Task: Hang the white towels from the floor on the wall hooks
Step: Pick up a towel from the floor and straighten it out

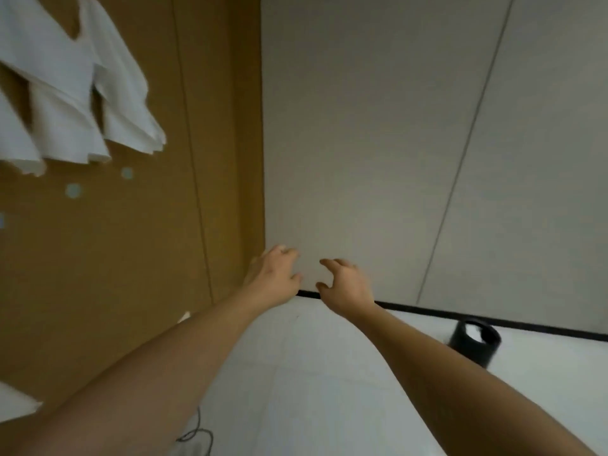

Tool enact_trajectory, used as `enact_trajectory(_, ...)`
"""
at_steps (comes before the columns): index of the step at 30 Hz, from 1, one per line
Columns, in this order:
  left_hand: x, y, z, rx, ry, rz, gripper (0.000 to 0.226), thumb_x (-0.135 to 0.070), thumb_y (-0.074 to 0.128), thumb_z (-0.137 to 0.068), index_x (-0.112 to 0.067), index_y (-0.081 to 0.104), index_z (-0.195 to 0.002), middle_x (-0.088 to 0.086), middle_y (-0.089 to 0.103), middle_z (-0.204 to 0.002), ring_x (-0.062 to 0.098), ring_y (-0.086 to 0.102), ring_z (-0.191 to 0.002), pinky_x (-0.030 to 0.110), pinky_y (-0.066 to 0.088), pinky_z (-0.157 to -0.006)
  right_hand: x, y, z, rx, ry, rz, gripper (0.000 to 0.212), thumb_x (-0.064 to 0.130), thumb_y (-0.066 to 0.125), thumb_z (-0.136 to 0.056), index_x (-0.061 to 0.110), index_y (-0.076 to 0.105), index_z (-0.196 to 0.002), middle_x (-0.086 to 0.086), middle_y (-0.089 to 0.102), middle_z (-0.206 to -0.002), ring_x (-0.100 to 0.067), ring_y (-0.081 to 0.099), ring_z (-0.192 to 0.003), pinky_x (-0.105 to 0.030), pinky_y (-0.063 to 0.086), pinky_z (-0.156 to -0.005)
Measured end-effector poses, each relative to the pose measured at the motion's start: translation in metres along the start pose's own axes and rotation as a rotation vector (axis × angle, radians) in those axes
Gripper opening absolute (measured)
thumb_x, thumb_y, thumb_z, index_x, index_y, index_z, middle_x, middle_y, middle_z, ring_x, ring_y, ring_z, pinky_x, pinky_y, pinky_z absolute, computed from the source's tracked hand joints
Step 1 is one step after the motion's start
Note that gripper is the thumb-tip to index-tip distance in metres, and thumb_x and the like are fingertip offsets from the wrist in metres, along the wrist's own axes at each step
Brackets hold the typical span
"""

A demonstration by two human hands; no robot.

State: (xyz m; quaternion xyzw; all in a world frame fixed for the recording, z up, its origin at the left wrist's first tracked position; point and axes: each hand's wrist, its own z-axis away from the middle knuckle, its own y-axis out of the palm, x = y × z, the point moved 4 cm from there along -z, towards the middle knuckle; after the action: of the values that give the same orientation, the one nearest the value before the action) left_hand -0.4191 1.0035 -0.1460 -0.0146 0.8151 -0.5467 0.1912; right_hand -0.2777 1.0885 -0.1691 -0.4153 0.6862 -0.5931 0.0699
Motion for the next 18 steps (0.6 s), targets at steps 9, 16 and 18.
enact_trajectory(9,-0.317,0.139,-0.019,0.160,0.319,0.080,0.052,-0.044,0.055,-0.090,-0.030,0.043,-0.139,-0.002,0.045,-0.141,0.023,0.041,-0.129,0.040,0.037,-0.101,-0.283,-0.138,0.141,-0.137,0.402,0.108,0.057,0.041,0.059,-0.088,0.030,0.044,-0.142,0.002,0.053,-0.138,-0.026,0.048,-0.124,-0.045,0.043,-0.102)
enact_trajectory(16,-0.535,0.220,0.009,0.286,0.632,0.163,0.048,-0.048,0.054,-0.089,-0.030,0.047,-0.133,-0.004,0.050,-0.132,0.021,0.044,-0.123,0.040,0.039,-0.101,-0.436,-0.229,0.281,-0.243,0.736,0.145,0.055,0.039,0.058,-0.087,0.030,0.045,-0.139,0.001,0.051,-0.139,-0.025,0.046,-0.125,-0.041,0.041,-0.101)
enact_trajectory(18,-0.589,0.244,0.022,0.332,0.723,0.177,0.049,-0.050,0.051,-0.090,-0.030,0.045,-0.134,-0.003,0.048,-0.135,0.021,0.042,-0.125,0.042,0.038,-0.103,-0.470,-0.249,0.321,-0.268,0.838,0.150,0.057,0.039,0.057,-0.088,0.029,0.043,-0.142,0.000,0.049,-0.142,-0.024,0.043,-0.128,-0.042,0.040,-0.104)
